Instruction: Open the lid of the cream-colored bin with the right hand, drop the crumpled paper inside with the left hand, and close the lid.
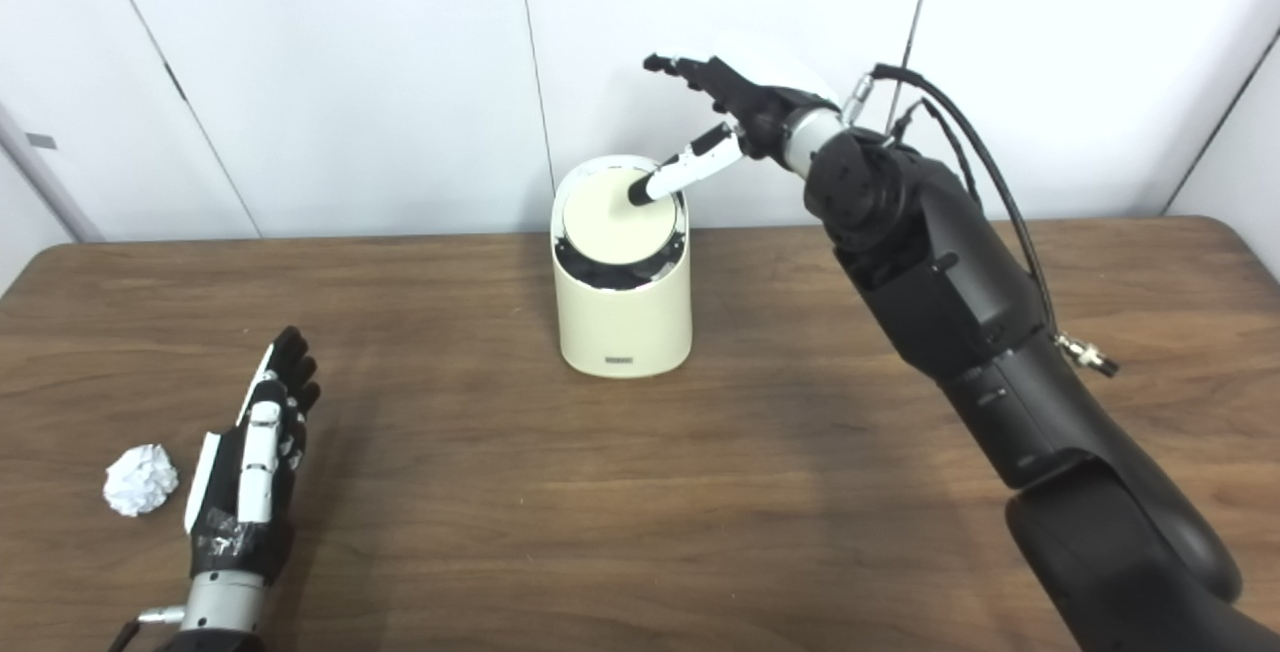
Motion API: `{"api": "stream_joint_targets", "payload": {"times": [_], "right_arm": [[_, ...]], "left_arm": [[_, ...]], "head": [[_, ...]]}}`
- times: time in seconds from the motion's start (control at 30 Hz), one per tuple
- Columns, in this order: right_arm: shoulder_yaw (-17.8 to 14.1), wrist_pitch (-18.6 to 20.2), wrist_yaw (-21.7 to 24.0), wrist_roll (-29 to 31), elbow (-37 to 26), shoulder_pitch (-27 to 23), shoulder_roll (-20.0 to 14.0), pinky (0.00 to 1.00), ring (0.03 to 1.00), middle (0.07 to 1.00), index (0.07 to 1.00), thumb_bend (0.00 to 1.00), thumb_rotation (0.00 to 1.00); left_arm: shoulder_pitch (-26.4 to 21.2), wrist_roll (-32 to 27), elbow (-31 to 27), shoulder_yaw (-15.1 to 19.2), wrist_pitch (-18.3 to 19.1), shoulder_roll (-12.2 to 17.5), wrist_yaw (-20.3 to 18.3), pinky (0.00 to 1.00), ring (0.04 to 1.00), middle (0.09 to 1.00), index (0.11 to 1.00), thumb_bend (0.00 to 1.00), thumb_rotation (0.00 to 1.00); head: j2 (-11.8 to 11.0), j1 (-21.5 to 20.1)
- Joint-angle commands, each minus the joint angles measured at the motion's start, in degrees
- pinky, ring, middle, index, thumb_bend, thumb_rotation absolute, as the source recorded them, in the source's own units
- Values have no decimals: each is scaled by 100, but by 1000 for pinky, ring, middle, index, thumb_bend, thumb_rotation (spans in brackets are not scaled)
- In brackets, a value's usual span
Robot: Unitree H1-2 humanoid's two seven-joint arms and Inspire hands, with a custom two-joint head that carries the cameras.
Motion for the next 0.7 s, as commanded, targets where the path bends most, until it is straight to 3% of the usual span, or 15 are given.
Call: {"api": "stream_joint_targets", "payload": {"times": [0.0, 0.2, 0.67], "right_arm": [[2, -35, -6, -165, -73, -445, 15, 777, 875, 922, 905, 927, 421], [79, -21, 35, -314, 121, -578, 176, 774, 876, 922, 922, 910, 413], [269, -216, 12, -543, 615, -682, 418, 877, 918, 933, 918, 912, 403]], "left_arm": [[270, -8, 360, -99, 27, -173, 16, 1000, 1000, 999, 999, 310, 952], [278, -28, 382, -108, 2, -192, 1, 1000, 1000, 1000, 1000, 325, 960], [283, -161, 390, -104, -3, -239, -40, 1000, 1000, 1000, 1000, 303, 955]], "head": [[24, -27], [71, -43], [125, -40]]}}
